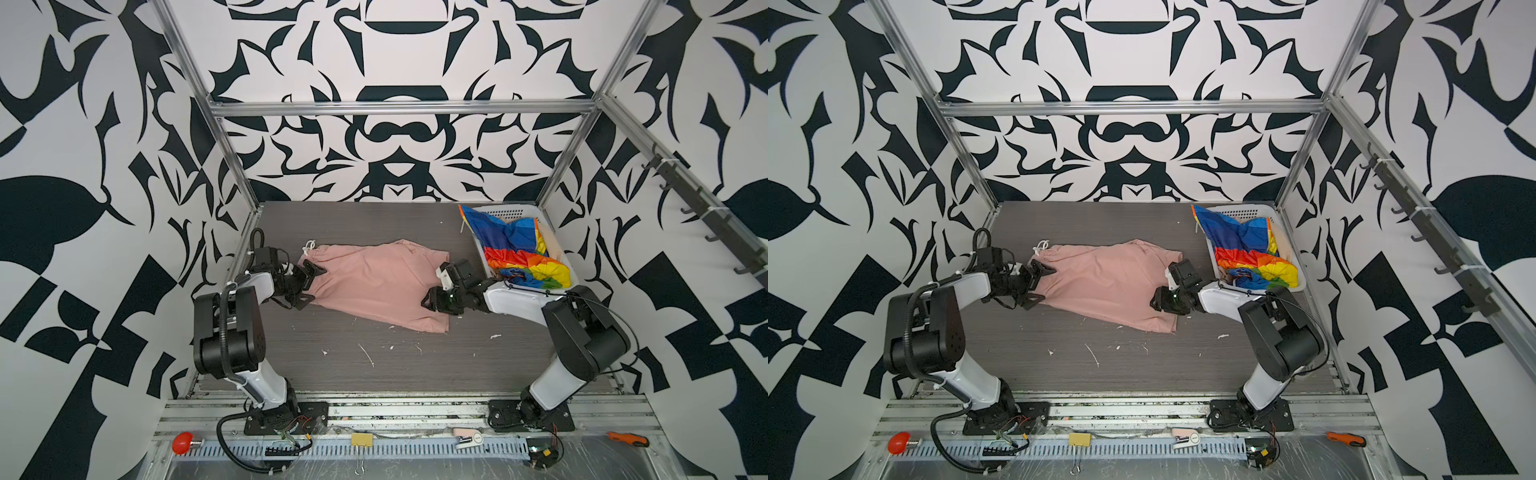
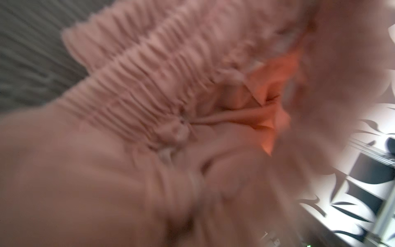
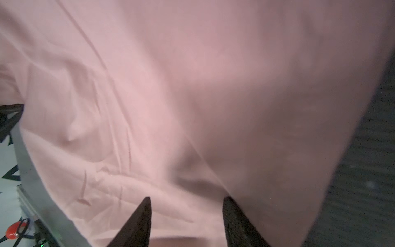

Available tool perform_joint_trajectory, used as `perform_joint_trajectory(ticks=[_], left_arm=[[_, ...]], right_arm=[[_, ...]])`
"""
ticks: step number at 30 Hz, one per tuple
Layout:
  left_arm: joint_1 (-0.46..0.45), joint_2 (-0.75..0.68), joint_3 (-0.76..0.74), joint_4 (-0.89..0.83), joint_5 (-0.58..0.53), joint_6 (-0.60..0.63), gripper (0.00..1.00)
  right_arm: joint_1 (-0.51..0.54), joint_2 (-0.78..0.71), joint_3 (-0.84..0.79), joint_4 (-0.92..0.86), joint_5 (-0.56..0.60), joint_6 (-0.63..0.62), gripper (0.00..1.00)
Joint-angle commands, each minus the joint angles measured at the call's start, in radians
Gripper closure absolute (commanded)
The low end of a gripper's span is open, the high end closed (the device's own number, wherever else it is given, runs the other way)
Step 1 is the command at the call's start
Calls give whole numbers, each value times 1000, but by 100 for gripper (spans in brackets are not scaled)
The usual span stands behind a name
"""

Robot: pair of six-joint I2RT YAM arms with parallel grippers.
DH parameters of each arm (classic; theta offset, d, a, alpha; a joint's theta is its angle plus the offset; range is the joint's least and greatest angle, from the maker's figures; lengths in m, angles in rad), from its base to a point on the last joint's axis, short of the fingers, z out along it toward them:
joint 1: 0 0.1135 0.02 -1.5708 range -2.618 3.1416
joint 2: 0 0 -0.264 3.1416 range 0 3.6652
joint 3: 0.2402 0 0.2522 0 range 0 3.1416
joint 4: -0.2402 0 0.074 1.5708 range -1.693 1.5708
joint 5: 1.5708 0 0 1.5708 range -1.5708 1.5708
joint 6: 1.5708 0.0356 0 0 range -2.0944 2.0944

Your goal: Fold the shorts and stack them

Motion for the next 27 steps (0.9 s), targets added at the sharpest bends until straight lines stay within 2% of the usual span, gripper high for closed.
perform_joint_trajectory(ticks=[1, 3, 4, 5, 6, 8, 12, 15, 18, 21, 27], left_arm=[[-15, -175, 87, -72, -216, 155, 1], [-10, -229, 80, -57, -333, 146, 1], [9, -232, 73, -56, -342, 102, 1], [43, -219, 63, -30, -256, 64, 1], [75, -188, 50, 44, -92, 34, 1], [66, -115, 65, 113, 30, -19, 1], [-65, -12, 121, 81, 15, -9, 1], [-110, 23, 121, 68, -24, 1, 1], [-109, 69, 123, 32, -50, 30, 1], [-102, 107, 130, -30, -84, 75, 1], [-29, 130, 87, -58, -116, 116, 1]], right_arm=[[-30, -52, 65, -157, 80, -79, 39], [-55, -82, 107, -178, 81, -89, 32], [-70, -88, 126, -179, 68, -90, 25], [-80, -85, 154, -171, 50, -89, 17], [-85, -69, 192, -169, 35, -89, 8], [-85, -16, 281, -190, 9, -91, 2], [-83, 111, 389, -115, -67, -32, 1], [-83, 221, 469, -68, -128, 3, 1], [-83, 319, 550, -46, -149, -4, 1], [-109, 420, 649, -97, -135, -49, 1], [-202, 530, 763, -182, -94, -127, 1]])
